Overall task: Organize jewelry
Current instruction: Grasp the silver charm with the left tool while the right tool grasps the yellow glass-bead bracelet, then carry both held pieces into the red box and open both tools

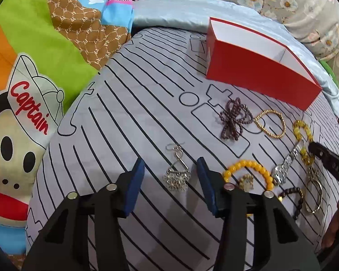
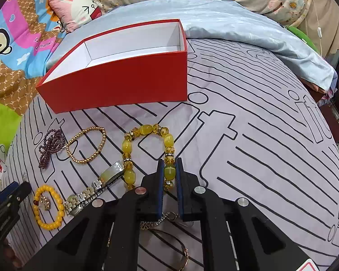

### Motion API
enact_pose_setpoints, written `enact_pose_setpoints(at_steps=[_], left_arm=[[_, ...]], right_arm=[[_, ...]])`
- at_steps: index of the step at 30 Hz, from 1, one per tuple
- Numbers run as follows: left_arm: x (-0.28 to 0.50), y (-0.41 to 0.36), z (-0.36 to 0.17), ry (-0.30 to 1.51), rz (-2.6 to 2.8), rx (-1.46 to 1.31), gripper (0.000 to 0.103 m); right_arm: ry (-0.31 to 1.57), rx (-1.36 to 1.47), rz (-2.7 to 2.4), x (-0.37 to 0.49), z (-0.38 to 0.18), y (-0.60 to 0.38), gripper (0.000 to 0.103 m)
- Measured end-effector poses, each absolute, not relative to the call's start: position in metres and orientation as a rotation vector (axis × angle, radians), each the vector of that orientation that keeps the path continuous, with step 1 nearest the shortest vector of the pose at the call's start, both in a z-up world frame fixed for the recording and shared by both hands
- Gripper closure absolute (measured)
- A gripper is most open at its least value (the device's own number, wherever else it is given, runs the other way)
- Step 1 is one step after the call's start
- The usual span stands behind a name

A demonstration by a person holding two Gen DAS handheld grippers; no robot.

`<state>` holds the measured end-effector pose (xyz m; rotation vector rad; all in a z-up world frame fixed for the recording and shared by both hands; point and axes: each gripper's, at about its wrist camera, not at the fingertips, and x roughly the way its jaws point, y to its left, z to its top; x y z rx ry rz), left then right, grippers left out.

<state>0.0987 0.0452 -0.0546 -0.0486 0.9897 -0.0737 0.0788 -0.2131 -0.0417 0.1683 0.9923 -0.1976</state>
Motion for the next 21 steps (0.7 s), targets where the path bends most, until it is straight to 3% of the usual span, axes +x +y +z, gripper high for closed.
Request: enact_pose_setpoints(at_steps=[5,13,21], left_arm=[[0.103,0.043,-0.056,0.967,-0.063,-0.034,0.064],[0.105,0.038,-0.055,0.954,-0.080,-0.021,0.094],[0.099,0.038,-0.049,0.961,-0.102,-0.042,0.097]], right_arm=[[0.999,0.176,-0.192,0.075,-0.042,-0.213,0.094],[1.007,0.187,-0.185,0.071,-0.041,-0.212,0.094],[0.983,0.206,-0.179,0.061,-0.028,-0.215,0.094]])
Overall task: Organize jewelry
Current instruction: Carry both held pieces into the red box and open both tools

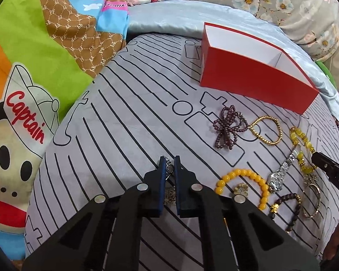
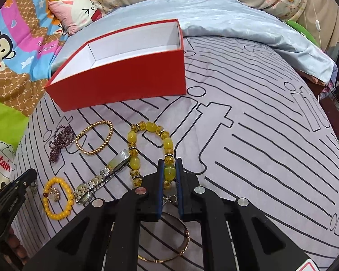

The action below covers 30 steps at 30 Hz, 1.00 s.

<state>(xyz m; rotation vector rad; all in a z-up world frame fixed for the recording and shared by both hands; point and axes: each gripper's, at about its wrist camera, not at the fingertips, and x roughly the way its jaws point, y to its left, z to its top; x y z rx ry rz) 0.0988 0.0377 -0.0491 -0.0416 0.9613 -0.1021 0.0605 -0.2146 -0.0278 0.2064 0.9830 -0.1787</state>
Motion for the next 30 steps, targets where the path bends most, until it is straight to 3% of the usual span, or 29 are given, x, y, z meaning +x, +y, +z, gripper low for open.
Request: enact_pose_setpoints(at_steps=[17,30], left_arm=[[0.085,0.018,0.018,0.872,-0.209,-0.059,0.097],[0.142,-0.021,0.080,0.742,-0.303,-0.029,0.097]], right_arm=[[0.853,0.224,-0.131,0.036,0.045,-0.222,0.094],[0.738,0.179,-0.052,0.084,0.103,-0.229,0.094]])
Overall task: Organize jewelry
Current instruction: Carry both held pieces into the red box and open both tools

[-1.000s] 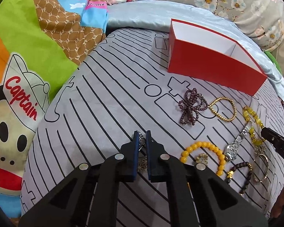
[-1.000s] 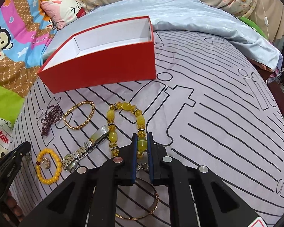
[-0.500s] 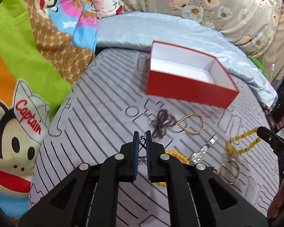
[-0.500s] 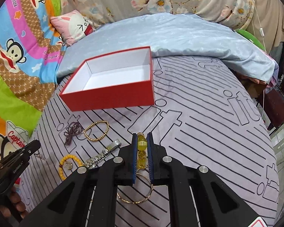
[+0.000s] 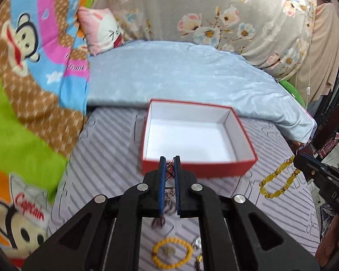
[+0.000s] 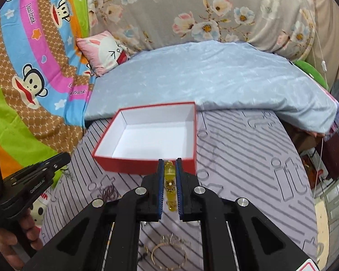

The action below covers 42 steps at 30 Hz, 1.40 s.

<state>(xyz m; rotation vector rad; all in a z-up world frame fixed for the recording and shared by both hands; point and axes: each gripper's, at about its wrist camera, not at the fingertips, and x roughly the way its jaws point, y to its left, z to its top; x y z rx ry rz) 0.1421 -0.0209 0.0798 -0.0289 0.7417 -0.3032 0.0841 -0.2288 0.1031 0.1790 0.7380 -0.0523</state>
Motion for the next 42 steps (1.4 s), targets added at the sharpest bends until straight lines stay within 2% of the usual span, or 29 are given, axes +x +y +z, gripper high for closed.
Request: enact_pose_setpoints(at_steps=[7,18,29,30,32,34,36,42], left_arm=[[0.207,-0.059,0.087,0.703,-0.320,0.010,0.097],[0.295,-0.096,0.050,0.748,-0.321,0.028,0.097],[0.338,-0.102,0.012,0.810,-0.290,0.034,0.096],[0.339,-0.103,0.012,0.812,-0.288,0.035,0.095],[0.341,-0.101,0.012,0.815,-0.289,0.031,0.083],[0.339,-0.099,0.016,0.789,-0.270,0.025,0.051],[0.335,-0.097,0.022,0.760,-0.256,0.030,0.045],[0.317,-0.084,0.035,0.744,-0.230,0.028,0.045]], right_arm=[[0.728,0.184,-0.021,0.156,0.107,-0.232,0.094],[0.790,0.192,0.050,0.255,0.069,-0.229,0.094],[0.866,0.150,-0.013,0.296,0.022,-0.241,0.093],[0.860,0.138,-0.026,0.295,0.021,-0.242,0.090],[0.855,0.136,-0.038,0.295,0.022,-0.245,0.086],[0.846,0.142,-0.051,0.291,0.025,-0.249,0.077],[0.837,0.142,-0.065,0.286,0.029,-0.251,0.073],[0.813,0.132,-0.080,0.253,0.040,-0.249,0.069]])
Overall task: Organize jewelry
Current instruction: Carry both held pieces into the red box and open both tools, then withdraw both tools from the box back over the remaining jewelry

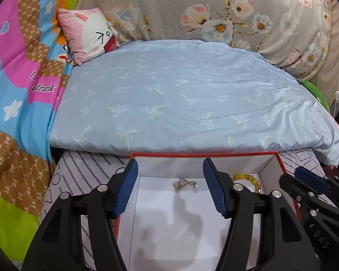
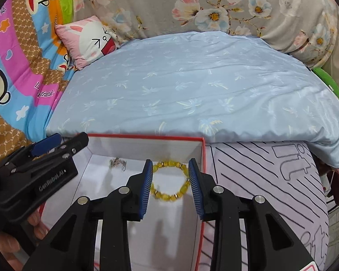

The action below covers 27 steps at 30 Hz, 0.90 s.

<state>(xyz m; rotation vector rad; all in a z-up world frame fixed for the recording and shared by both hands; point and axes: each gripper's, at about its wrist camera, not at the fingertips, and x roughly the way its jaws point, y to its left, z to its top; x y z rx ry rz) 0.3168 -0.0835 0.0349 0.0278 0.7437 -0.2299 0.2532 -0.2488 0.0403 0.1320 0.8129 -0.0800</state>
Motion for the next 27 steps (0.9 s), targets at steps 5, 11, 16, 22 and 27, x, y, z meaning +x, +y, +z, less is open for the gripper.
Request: enact_pose_setpoints(at_steps=[5,11,16,22,27], left_arm=[[0.289,-0.067,0.040,0.725,-0.191,0.038,0.045],[0.250,-0.044,0.041,0.744,-0.189,0.003,0.045],[0.220,-0.034,0.040,0.757,-0.193,-0.007,0.045],[0.186,-0.025,0.033,0.787,-0.206,-0.024,0.045],[0.165,-0.021,0.022,0.818,-0.200,-0.018,0.045]], right_arm=[[0.808,0.120,-0.081,0.216,0.043,-0.243,0.069],[0.816,0.122,-0.069,0.177,0.044,-0.231,0.069],[0.825,0.115,-0.060,0.143,0.043,-0.222,0.069],[0.855,0.130,-0.058,0.106,0.038,-0.219,0.069],[0.871,0.116,-0.071,0.083,0.033,-0.217,0.069]])
